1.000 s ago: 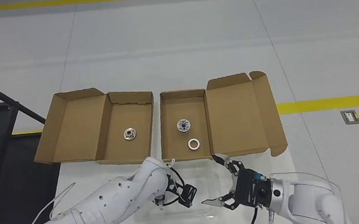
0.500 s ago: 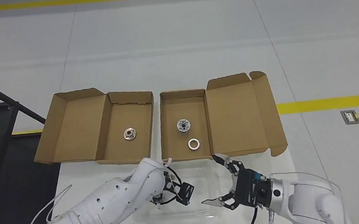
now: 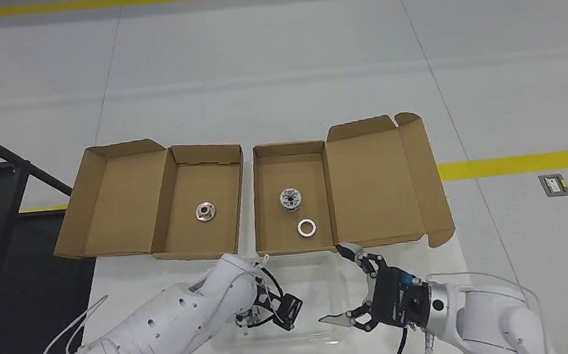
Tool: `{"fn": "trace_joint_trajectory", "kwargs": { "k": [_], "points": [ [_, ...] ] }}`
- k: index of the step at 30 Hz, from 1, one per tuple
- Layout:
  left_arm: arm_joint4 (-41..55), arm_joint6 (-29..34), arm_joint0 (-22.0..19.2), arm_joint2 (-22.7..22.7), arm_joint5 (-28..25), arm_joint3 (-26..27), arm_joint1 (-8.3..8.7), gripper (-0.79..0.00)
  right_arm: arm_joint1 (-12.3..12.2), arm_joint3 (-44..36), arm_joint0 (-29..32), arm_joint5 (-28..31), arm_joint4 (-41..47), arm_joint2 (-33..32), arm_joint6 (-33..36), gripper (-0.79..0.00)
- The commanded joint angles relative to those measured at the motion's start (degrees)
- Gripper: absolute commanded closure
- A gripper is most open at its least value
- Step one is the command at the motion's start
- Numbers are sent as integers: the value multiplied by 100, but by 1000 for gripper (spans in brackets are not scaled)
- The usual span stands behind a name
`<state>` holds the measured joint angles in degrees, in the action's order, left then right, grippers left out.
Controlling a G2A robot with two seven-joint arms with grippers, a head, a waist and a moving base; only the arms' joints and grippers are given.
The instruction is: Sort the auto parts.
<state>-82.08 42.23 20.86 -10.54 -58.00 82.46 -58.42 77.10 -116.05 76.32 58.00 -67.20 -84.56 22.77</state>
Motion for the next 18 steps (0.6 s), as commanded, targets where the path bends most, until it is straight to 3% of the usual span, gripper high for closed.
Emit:
{"fn": "trace_joint_trajectory", "kwargs": {
  "k": [1, 18],
  "points": [
    [-43, -60, -21, 35, 0, -50, -16, -563, 0, 0, 0, 0, 0, 0, 0, -785],
    [-663, -774, 39, 80, 0, -361, -236, -425, 0, 0, 0, 0, 0, 0, 0, -785]
  ]
}}
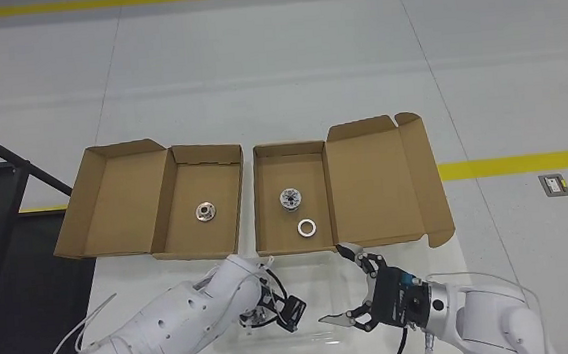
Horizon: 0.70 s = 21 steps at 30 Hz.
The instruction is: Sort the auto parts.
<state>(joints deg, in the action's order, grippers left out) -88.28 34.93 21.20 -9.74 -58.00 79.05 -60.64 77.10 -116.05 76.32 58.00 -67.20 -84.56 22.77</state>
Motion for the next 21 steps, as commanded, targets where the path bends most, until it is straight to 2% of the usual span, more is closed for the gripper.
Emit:
{"fn": "trace_joint_trajectory", "kwargs": {
  "k": [1, 6, 13, 21],
  "points": [
    [-84, -86, 8, 0, 0, -31, -27, -422, 0, 0, 0, 0, 0, 0, 0, -785],
    [-202, -339, -20, 0, 0, -82, -57, -372, 0, 0, 0, 0, 0, 0, 0, -785],
    [-355, -541, -7, 0, 0, -83, -46, -351, 0, 0, 0, 0, 0, 0, 0, -785],
    [18, -490, -67, -217, 0, 50, 119, -360, 0, 0, 0, 0, 0, 0, 0, -785]
  ]
}}
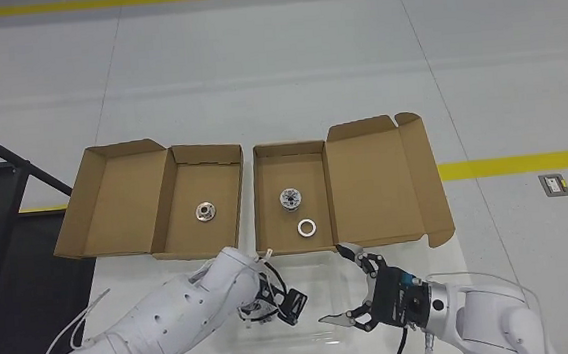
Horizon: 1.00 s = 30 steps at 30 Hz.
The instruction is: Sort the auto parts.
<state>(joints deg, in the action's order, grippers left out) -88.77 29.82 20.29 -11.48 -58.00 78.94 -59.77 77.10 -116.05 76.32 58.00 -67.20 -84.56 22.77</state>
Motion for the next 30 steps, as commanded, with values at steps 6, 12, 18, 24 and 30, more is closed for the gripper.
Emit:
{"fn": "trace_joint_trajectory", "kwargs": {
  "k": [6, 12, 18, 24, 30],
  "points": [
    [755, 413, 184, -241, 0, 300, 199, -366, 0, 0, 0, 0, 0, 0, 0, -785],
    [2060, 1321, 315, -564, 76, 529, 357, -785, 0, 0, 0, 0, 0, 0, 0, -785],
    [2846, 1925, 358, -694, 279, 687, 429, -785, 0, 0, 0, 0, 0, 0, 0, -785],
    [2846, 1925, 358, -694, 279, 687, 429, -785, 0, 0, 0, 0, 0, 0, 0, -785],
    [2903, 1938, 513, -722, 691, 556, 405, -785, 0, 0, 0, 0, 0, 0, 0, -785]
  ]
}}
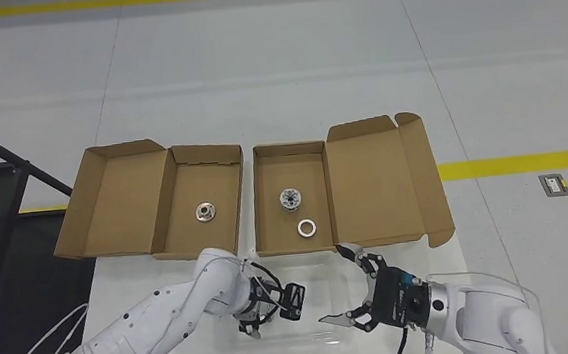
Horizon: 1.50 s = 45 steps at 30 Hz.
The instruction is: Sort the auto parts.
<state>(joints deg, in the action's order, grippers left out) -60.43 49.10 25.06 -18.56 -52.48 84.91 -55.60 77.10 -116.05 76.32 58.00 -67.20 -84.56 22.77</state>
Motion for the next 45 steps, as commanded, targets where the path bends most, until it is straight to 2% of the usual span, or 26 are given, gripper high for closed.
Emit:
{"fn": "trace_joint_trajectory", "kwargs": {
  "k": [1, 7, 11, 13, 14, 19, 25, 30, 38, 45],
  "points": [
    [116, 34, 37, -35, 210, -56, -24, -785, 0, 0, 0, 0, 0, 0, 0, -785],
    [564, 444, 44, 7, 228, -229, -126, -785, 0, 0, 0, 0, 0, 0, 0, -785],
    [867, 721, 31, 57, 461, -353, -235, -785, 0, 0, 0, 0, 0, 0, 0, -785],
    [991, 842, 27, 70, 632, -443, -292, -677, 0, 0, 0, 0, 0, 0, 0, -785],
    [1041, 897, 22, 86, 655, -469, -321, -594, 0, 0, 0, 0, 0, 0, 0, -785],
    [1173, 1053, -15, 165, 789, -630, -450, -496, 0, 0, 0, 0, 0, 0, 0, -785],
    [1314, 1348, -30, 180, 1151, -881, -584, -400, 0, 0, 0, 0, 0, 0, 0, -785],
    [1498, 1473, -40, 151, 1226, -961, -661, -366, 0, 0, 0, 0, 0, 0, 0, -785],
    [1732, 1607, -25, 210, 1337, -1063, -724, -317, 0, 0, 0, 0, 0, 0, 0, -785],
    [1910, 1680, -85, 283, 1411, -1146, -755, -209, 0, 0, 0, 0, 0, 0, 0, -785]
  ]
}}
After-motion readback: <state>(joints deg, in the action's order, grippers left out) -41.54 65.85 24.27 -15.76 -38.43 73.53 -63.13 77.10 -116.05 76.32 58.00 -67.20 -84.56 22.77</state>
